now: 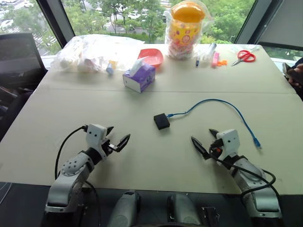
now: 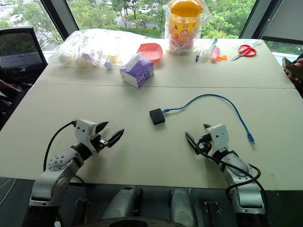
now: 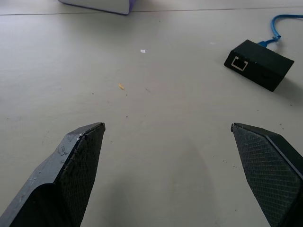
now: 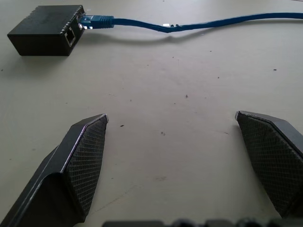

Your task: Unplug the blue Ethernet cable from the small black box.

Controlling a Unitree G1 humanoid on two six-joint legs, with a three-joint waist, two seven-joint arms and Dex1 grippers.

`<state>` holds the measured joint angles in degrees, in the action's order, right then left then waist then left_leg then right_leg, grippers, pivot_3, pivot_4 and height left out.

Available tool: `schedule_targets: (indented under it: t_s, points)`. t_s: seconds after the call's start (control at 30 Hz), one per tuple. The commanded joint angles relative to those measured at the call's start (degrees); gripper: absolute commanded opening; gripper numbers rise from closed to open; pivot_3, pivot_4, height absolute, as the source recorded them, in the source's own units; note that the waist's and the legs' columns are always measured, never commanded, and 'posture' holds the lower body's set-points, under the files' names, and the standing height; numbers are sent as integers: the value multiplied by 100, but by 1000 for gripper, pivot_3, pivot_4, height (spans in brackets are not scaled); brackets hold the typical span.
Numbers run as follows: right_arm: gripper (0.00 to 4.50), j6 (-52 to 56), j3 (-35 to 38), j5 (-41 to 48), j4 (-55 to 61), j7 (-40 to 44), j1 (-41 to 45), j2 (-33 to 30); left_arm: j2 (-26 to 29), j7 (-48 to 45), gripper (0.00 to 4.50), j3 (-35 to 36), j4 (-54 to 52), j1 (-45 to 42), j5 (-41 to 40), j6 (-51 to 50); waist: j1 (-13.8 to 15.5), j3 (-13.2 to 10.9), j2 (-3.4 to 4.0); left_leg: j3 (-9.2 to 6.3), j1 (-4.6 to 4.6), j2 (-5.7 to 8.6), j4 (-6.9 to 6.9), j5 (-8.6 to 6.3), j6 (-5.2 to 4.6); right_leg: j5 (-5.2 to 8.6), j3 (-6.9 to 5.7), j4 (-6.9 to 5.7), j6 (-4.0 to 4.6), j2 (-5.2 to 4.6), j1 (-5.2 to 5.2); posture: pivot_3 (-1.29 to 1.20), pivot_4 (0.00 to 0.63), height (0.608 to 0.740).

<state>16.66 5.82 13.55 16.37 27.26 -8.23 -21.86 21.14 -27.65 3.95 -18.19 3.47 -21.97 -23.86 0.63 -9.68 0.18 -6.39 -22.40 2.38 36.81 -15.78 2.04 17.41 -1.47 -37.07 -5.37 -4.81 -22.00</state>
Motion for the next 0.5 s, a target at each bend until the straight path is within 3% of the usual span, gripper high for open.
schedule_targets:
  t_s: [0.03,0.5]
  points:
    - [4500,21,-48,20,290,-9,39,-17,-25,-29,4451,75,-52,-116,-106,-28,2,-1,1,1,0,0,0,0,0,0,1,0,0,0,0,0,150,740]
    - [4500,571,60,238,611,-20,282,-182,271,-427,4451,125,152,-420,-316,-156,3,-1,0,3,-2,0,1,5,8,-3,4,-5,1,5,-5,0,150,740]
